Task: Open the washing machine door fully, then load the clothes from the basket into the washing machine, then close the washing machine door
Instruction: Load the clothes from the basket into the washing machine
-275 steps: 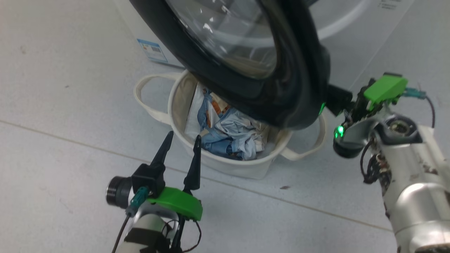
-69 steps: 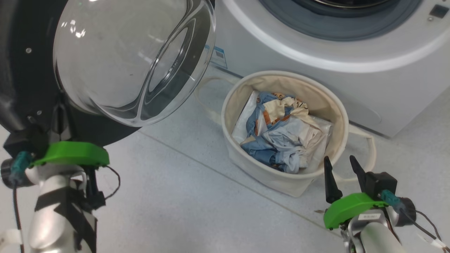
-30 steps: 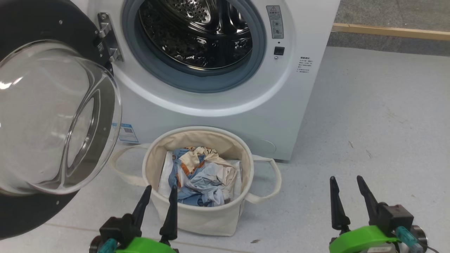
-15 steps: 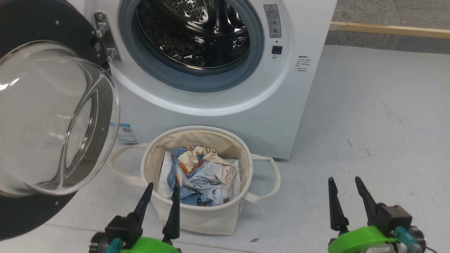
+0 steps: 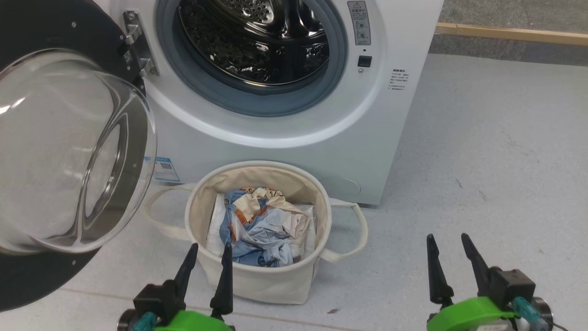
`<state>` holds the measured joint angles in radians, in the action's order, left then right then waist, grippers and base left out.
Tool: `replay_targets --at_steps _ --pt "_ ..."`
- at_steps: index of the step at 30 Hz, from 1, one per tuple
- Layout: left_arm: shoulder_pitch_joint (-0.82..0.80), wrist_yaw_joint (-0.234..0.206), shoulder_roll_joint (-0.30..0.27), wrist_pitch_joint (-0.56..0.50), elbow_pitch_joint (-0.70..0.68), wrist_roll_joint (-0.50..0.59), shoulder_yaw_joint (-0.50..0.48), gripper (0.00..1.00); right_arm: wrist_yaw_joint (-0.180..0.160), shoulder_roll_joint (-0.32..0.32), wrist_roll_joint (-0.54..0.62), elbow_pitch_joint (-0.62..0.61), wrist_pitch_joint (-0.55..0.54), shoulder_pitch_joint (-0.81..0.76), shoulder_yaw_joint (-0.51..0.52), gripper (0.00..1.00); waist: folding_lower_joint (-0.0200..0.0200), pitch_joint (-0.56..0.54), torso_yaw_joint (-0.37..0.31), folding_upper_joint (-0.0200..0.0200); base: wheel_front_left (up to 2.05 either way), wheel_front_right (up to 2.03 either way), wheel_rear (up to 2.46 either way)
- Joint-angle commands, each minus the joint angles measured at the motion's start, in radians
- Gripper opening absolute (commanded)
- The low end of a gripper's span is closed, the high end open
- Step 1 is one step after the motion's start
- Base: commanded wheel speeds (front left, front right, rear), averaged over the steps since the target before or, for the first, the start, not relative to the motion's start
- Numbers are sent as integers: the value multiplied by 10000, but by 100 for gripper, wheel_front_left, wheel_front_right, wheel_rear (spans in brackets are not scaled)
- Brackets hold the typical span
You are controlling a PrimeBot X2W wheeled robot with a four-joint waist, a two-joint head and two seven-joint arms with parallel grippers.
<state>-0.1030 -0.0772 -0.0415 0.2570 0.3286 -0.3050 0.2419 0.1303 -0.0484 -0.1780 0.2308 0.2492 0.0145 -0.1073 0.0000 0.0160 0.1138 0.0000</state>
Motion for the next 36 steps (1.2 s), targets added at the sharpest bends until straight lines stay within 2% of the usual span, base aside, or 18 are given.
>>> replay_targets --at_steps 1,9,17,25,36 --pt "-327 34 -87 48 -277 -48 -285 100 4 -18 -10 -261 126 389 -254 100 0 -9 2 0 19 -39 20" --pt "-378 121 -87 48 -264 -77 -244 100 4 -18 -40 -120 126 450 -374 100 0 22 4 0 79 -102 23" --pt "-376 217 -87 48 -256 87 -90 100 4 -18 -40 -34 126 487 -428 100 0 44 26 0 196 -184 -13" --pt "-395 -78 -87 48 -289 263 -211 100 4 -18 -30 6 126 519 -472 100 0 97 39 0 175 -153 -22" --pt "-465 -34 -87 48 -141 332 -210 100 4 -18 -2 -103 126 580 -477 100 0 117 73 0 40 -40 0"
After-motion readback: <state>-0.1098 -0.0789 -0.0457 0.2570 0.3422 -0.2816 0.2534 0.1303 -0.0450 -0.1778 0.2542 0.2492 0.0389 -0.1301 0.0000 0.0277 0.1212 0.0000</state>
